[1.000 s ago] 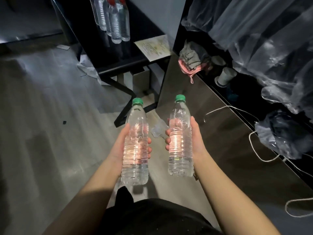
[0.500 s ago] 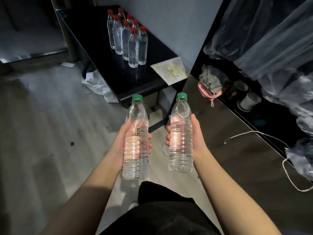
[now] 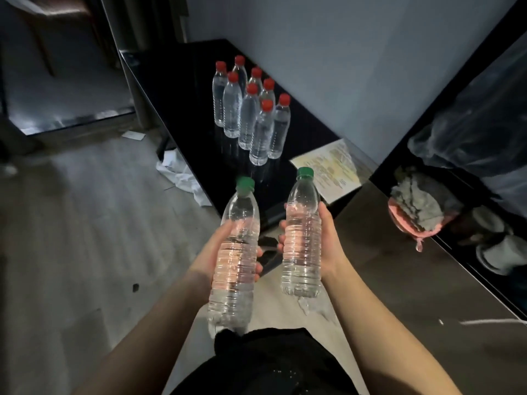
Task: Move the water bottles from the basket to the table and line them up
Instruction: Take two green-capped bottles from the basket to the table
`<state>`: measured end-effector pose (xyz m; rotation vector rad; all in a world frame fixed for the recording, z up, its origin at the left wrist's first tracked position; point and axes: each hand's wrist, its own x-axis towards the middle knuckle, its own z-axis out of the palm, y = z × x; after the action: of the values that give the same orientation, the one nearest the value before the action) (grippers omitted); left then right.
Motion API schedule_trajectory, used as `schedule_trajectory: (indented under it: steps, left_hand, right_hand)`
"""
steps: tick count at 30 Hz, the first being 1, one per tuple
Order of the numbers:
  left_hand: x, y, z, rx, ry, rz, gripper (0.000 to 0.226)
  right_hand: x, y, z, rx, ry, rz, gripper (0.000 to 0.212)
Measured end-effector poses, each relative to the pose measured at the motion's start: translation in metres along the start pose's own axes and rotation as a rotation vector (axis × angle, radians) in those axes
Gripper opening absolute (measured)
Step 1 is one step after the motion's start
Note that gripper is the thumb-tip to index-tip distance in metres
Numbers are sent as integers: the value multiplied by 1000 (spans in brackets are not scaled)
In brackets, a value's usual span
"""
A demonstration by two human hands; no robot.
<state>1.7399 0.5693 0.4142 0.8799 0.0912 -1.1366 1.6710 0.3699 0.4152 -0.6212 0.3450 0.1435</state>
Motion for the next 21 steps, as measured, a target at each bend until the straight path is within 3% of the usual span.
schedule_trajectory:
  steps: [9,16,21]
  left_hand:
    - [74,108,-39,170,-57,88,57]
    - [127,182,-76,247,-66,-75,54]
    - [172,236,-105,420,-44,-86,53]
  right_hand:
    - [115,-48,39,-31,14,8,49]
    - [174,-52,45,-53,187,-52,53]
    - [217,-51,62,-47,362,-171,56]
